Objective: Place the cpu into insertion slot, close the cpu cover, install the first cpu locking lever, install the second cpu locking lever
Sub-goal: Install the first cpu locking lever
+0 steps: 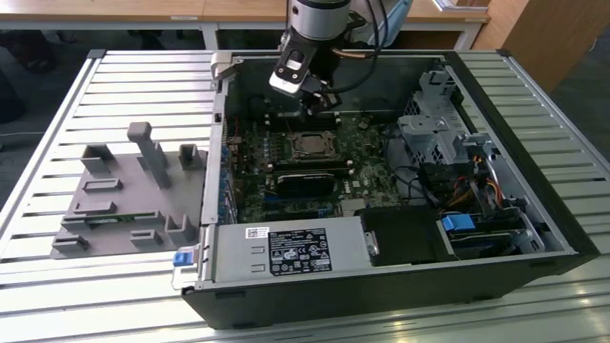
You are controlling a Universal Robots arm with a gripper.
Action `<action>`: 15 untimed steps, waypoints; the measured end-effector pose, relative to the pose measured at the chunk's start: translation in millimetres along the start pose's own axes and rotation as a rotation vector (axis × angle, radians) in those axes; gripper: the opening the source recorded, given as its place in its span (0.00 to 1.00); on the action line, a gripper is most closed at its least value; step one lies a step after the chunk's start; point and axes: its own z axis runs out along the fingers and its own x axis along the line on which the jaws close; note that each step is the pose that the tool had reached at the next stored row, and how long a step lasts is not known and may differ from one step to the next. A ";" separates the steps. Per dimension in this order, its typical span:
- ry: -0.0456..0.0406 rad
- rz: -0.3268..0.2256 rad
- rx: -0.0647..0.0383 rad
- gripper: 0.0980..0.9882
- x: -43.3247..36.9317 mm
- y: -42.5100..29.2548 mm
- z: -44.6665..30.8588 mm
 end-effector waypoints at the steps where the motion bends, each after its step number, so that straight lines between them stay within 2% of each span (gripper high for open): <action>1: 0.0004 -0.013 0.001 0.01 0.0 0.0 0.1; 10: 0.0037 -0.132 0.008 0.01 -0.1 0.0 0.6; 15: 0.0062 -0.221 0.014 0.01 0.0 0.0 0.7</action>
